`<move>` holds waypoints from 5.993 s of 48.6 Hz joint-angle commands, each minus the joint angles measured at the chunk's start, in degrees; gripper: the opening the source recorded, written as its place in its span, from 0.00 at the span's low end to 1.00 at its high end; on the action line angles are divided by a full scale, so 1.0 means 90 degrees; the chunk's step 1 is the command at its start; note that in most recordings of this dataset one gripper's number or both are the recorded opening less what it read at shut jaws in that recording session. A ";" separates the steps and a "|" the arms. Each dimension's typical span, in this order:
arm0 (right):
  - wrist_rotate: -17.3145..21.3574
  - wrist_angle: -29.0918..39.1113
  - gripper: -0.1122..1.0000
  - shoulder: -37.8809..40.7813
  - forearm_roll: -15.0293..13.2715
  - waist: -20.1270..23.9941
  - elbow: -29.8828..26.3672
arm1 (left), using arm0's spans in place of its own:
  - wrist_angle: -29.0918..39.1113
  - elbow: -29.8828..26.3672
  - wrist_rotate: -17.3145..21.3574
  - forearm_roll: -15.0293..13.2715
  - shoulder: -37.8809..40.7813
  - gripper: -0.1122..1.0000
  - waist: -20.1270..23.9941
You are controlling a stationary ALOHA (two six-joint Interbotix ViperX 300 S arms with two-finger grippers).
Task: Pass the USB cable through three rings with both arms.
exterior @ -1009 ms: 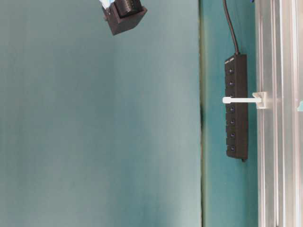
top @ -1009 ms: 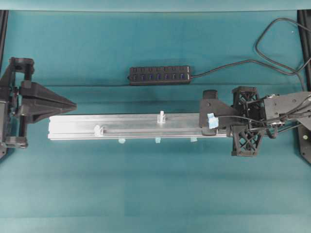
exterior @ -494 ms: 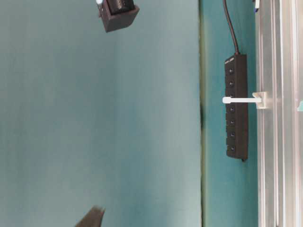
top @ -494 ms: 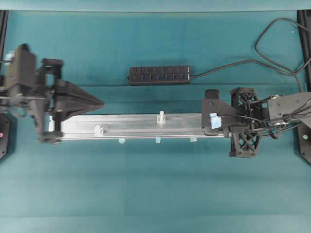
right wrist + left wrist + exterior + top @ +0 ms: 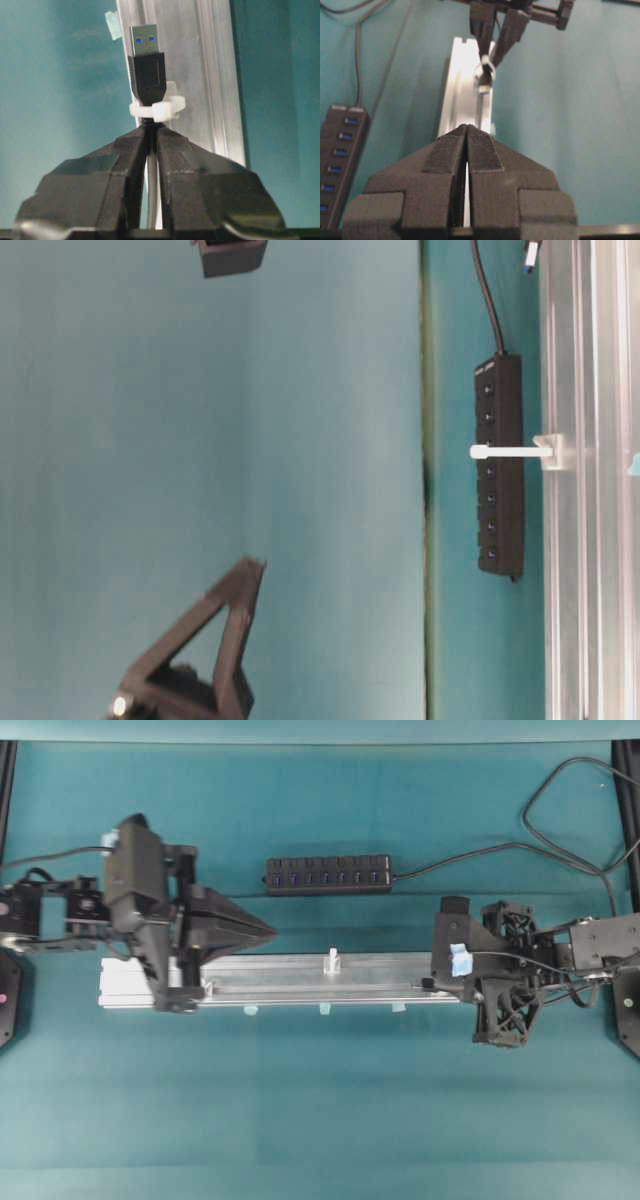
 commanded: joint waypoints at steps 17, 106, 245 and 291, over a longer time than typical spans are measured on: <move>0.0068 -0.0205 0.05 -0.0078 -0.0039 -0.0020 -0.0039 | -0.0098 -0.0449 -0.0176 0.0020 0.0566 0.32 -0.0010; 0.0059 -0.0459 0.05 -0.0088 -0.0068 -0.0020 0.0000 | 0.0527 -0.3799 -0.0137 0.0020 0.4600 0.87 -0.0254; 0.0068 -0.0068 0.80 -0.0850 0.0107 -0.0127 -0.0244 | 0.0547 -0.2979 0.0430 0.0039 0.3672 0.29 -0.0107; 0.0000 -0.0898 0.79 0.0029 0.0068 -0.0410 -0.0605 | 0.0918 -0.2900 0.1563 0.0039 0.3242 0.29 -0.0107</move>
